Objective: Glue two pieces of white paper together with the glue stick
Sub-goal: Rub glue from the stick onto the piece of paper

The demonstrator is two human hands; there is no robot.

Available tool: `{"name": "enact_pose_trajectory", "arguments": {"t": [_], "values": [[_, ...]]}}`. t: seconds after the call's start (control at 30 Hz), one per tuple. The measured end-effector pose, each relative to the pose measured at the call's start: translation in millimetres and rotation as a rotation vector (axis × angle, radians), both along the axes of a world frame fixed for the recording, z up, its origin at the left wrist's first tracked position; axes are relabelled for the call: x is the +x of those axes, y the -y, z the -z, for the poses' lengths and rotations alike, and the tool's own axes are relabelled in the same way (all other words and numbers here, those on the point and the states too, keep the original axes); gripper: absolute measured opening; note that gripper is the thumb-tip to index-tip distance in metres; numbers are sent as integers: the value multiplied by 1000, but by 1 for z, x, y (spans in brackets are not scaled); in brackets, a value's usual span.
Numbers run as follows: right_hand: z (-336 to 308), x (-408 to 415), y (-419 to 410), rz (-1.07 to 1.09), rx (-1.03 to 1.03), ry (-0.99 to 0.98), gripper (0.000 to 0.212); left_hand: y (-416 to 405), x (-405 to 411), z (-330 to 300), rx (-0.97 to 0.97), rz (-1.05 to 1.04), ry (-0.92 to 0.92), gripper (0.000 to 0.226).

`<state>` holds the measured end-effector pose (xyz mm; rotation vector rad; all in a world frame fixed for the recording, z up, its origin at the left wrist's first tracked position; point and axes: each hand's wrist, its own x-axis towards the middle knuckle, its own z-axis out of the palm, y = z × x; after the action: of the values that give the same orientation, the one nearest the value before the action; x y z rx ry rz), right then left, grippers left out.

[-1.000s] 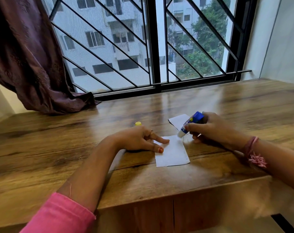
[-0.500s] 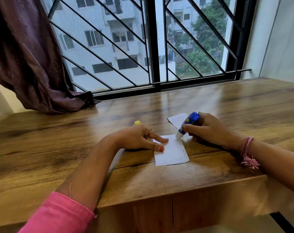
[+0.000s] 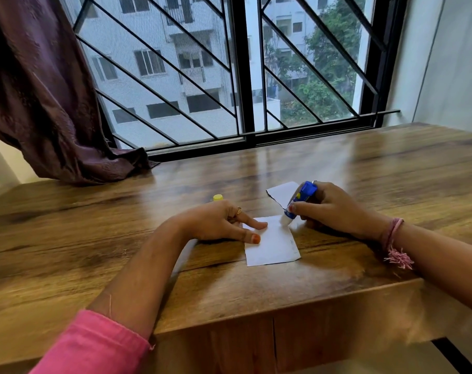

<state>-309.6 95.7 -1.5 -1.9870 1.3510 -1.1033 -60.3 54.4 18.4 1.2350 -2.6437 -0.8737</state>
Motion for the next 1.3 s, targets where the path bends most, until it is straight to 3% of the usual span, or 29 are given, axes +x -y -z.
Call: {"name": "enact_pose_trajectory", "arguments": {"t": [0.1,0.5,1.3], "values": [[0,0,1,29,-41,-37,9,0,0,1,3,-18,-3,52],[1,-1,-2,-41,-37,-29,4,-1,0,1,18,-10,-15,51],[-4,3,-14,-96,-86,-83,5,-1,1,1,38,-14,-38,37]]}}
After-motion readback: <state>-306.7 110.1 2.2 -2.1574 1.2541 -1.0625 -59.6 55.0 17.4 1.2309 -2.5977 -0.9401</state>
